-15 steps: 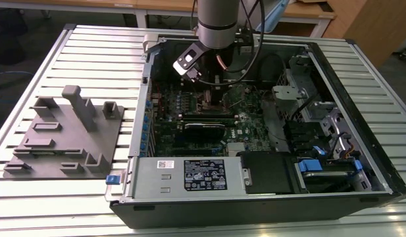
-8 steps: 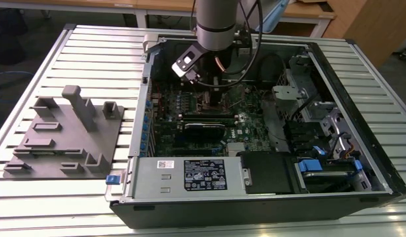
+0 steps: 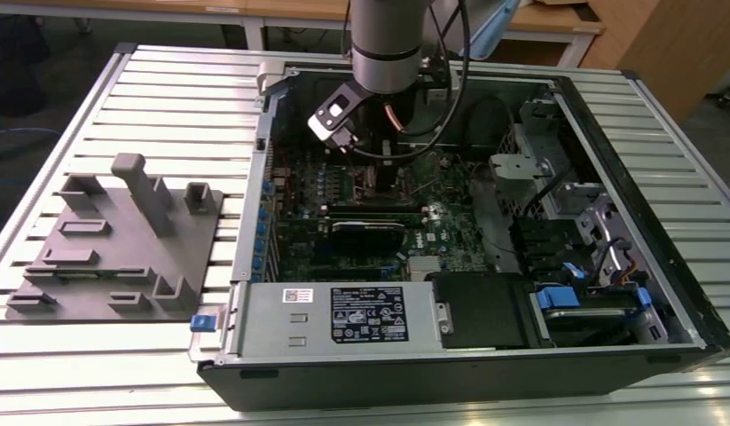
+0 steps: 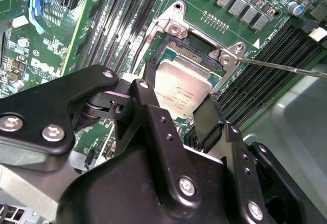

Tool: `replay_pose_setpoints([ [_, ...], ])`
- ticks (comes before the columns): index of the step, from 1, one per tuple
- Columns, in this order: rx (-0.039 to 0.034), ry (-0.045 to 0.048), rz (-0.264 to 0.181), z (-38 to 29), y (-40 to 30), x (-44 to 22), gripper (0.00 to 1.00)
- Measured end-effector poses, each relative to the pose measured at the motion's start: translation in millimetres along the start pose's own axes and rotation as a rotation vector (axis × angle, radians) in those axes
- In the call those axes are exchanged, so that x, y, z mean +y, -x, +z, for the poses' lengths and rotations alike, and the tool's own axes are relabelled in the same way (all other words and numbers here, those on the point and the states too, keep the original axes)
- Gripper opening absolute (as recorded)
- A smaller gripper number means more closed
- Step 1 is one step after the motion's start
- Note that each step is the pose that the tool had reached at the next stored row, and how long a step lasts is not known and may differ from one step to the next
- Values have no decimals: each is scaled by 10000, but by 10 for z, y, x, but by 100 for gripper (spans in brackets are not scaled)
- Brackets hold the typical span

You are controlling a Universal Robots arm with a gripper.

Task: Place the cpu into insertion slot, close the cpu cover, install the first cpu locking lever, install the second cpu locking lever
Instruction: 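Place the cpu into insertion slot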

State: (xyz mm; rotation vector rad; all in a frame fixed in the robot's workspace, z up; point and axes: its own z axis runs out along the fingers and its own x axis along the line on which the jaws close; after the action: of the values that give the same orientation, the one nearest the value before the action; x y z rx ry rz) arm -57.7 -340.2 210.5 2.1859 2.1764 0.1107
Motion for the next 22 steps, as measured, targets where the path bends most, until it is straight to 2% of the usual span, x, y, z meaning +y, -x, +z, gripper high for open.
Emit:
replay_pose_setpoints([
  [12,3,2,1,29,3,-2,54],
  [22,-33,2,-2,70,3,21,54],
])
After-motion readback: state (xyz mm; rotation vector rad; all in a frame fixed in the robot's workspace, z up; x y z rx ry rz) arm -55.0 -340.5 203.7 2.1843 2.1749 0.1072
